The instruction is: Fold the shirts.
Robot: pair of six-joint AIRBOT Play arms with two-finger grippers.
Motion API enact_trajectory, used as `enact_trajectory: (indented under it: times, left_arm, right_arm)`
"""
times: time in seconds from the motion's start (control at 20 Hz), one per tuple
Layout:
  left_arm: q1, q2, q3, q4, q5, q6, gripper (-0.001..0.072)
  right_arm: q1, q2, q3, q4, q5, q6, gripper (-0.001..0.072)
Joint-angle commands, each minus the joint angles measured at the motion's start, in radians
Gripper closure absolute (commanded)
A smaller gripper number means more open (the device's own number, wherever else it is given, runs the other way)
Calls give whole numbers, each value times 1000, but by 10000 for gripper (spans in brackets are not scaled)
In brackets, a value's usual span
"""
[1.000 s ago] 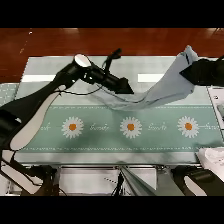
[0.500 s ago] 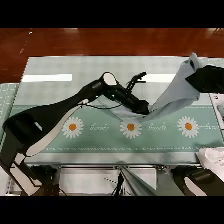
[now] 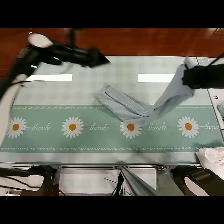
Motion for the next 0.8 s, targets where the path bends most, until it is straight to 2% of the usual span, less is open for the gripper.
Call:
enact_trajectory:
  times: [0.0,0.2,0.35,0.6,0.7,0.75]
  left_arm:
    - [238,187,1,0,-42,-2,687]
    - [408,356,1,0,-113,-2,686]
    - [458,431,1,0,-127,-19,685]
    - [460,462,1,0,-140,-21,685]
    - [460,461,1,0,-144,-21,685]
    - [460,460,1,0,-144,-21,685]
  right_arm:
    - [1,-165,0,130,-205,-20,688]
    - [34,-379,0,413,-428,-92,688]
    - [136,-490,0,421,-509,-72,688]
    - [257,-608,0,423,-538,27,687]
    - [291,-640,0,468,-567,33,678]
    - [306,-653,0,495,-579,33,587]
